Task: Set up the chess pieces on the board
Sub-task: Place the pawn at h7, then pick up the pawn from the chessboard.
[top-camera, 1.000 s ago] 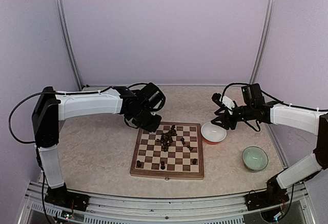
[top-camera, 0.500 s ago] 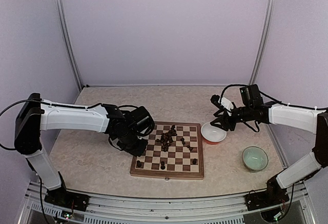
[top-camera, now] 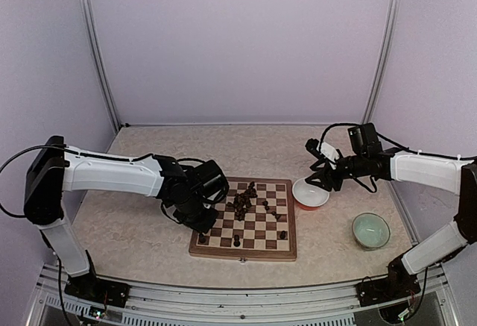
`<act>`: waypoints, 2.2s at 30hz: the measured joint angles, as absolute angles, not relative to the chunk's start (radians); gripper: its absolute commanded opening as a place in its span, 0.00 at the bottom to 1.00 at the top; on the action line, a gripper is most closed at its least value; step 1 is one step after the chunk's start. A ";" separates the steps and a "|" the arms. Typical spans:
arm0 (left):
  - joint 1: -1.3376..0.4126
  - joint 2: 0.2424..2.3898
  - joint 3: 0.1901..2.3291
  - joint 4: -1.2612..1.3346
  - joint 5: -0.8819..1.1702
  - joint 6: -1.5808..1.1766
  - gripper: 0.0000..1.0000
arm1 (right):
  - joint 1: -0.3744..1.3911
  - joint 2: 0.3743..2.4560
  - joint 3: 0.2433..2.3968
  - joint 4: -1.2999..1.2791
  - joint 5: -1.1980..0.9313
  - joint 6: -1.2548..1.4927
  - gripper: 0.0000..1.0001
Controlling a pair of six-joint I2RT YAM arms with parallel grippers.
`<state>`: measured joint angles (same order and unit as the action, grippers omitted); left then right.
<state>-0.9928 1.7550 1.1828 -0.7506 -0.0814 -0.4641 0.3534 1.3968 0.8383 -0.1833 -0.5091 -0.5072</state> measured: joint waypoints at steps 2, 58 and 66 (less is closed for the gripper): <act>-0.995 1.758 1.183 -0.754 -0.079 -0.465 0.13 | 0.353 1.397 0.838 -0.183 -0.509 -0.508 0.51; -0.926 2.103 1.644 -0.702 -0.132 -0.365 0.27 | 0.360 1.397 0.838 -0.186 -0.463 -0.537 0.51; -0.916 2.106 1.644 -0.694 -0.105 -0.357 0.17 | 0.360 1.397 0.838 -0.190 -0.463 -0.539 0.51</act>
